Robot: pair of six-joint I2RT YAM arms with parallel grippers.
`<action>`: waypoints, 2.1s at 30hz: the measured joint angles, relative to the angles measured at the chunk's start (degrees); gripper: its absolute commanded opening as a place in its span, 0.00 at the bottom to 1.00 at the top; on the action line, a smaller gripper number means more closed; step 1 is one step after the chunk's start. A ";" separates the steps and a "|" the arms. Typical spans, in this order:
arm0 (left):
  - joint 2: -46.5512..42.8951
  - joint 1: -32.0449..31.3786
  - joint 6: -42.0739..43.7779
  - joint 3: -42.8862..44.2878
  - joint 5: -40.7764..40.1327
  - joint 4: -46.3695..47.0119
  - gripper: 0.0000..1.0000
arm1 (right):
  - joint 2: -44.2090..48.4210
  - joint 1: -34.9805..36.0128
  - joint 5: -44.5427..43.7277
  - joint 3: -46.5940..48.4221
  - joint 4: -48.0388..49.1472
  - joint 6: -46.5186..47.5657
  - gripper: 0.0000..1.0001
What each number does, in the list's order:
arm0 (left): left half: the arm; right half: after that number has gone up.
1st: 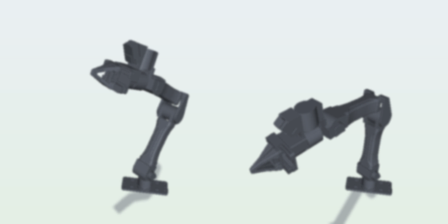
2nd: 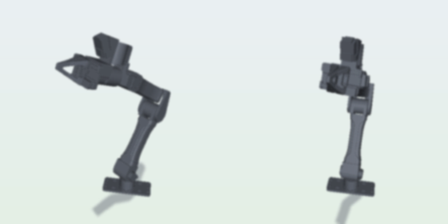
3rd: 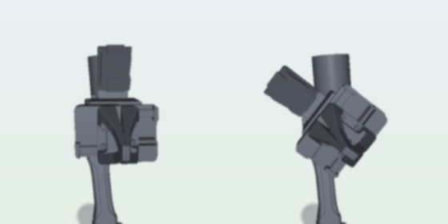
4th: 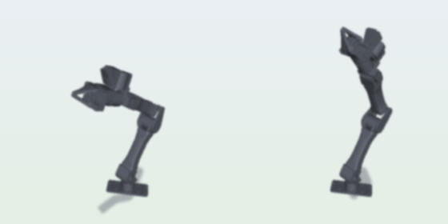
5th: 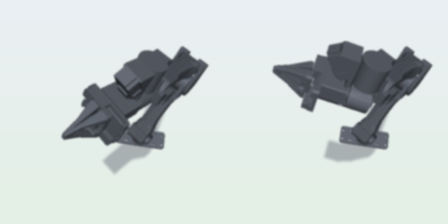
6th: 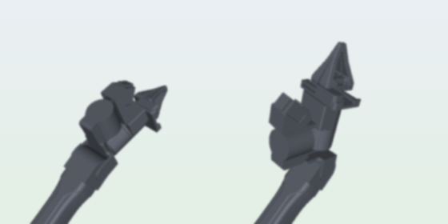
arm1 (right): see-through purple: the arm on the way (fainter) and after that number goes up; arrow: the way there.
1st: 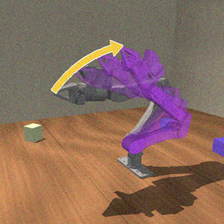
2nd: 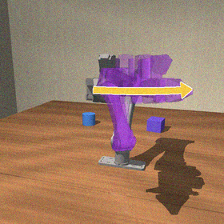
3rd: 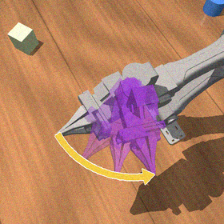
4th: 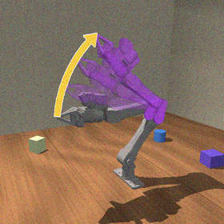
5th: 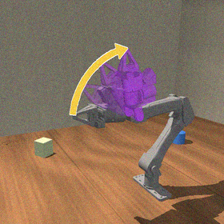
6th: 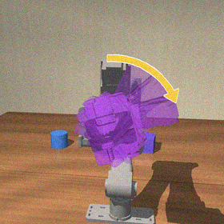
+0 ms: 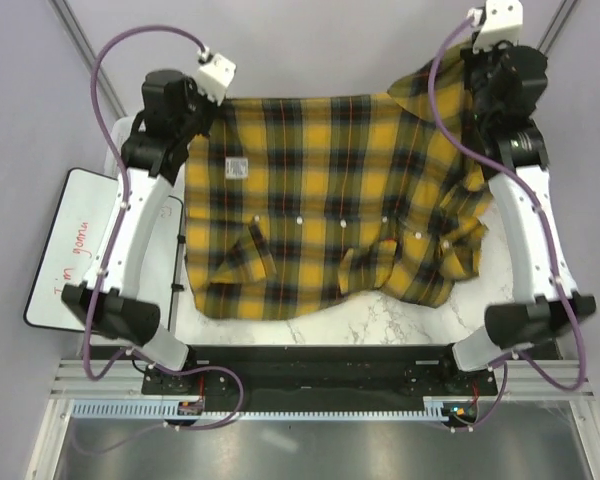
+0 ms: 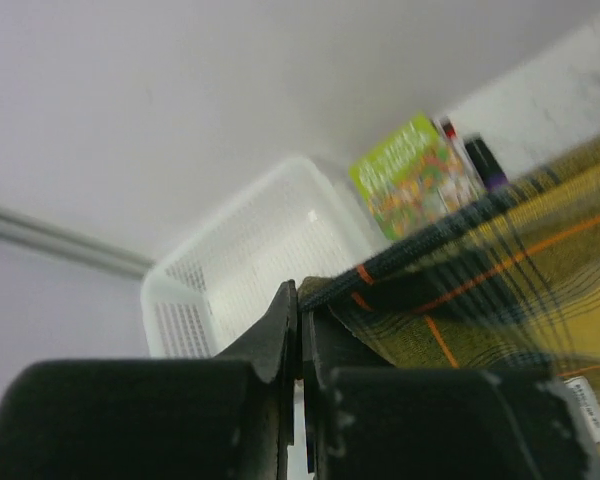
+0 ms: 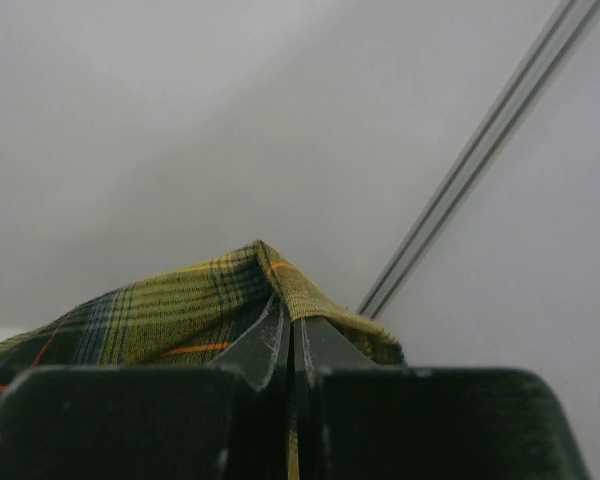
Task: Fold and stack the long sleeve shirts
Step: Flatten the shirt out
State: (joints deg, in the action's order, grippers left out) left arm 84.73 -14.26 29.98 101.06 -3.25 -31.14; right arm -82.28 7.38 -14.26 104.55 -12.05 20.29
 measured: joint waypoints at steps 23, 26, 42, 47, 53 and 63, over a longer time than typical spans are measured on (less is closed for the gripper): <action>-48.39 1.77 9.60 -38.77 27.21 8.68 0.03 | 44.41 -4.44 14.27 -30.16 1.33 14.36 0.01; -54.55 1.77 14.45 -52.48 32.28 -1.81 0.15 | 45.97 -4.50 16.96 -40.98 -9.01 21.73 0.14; -53.22 1.77 30.73 -60.65 38.62 -29.59 0.73 | 36.54 -4.61 31.50 -35.69 -54.60 43.15 0.84; -37.57 1.77 23.82 -57.61 36.33 -21.64 0.69 | 15.67 -4.61 32.87 -29.20 -50.71 31.63 0.69; -19.32 1.79 17.46 -51.93 33.18 -14.38 0.70 | -10.86 -4.90 30.69 -21.07 -46.73 20.81 0.73; -7.65 1.75 13.11 -50.53 27.93 -8.26 0.70 | -24.61 -6.34 25.97 -18.21 -52.24 15.45 0.33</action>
State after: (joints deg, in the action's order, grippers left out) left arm 77.08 -12.51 43.09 50.52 24.69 -39.40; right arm -106.89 1.04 11.70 86.35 -64.29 35.75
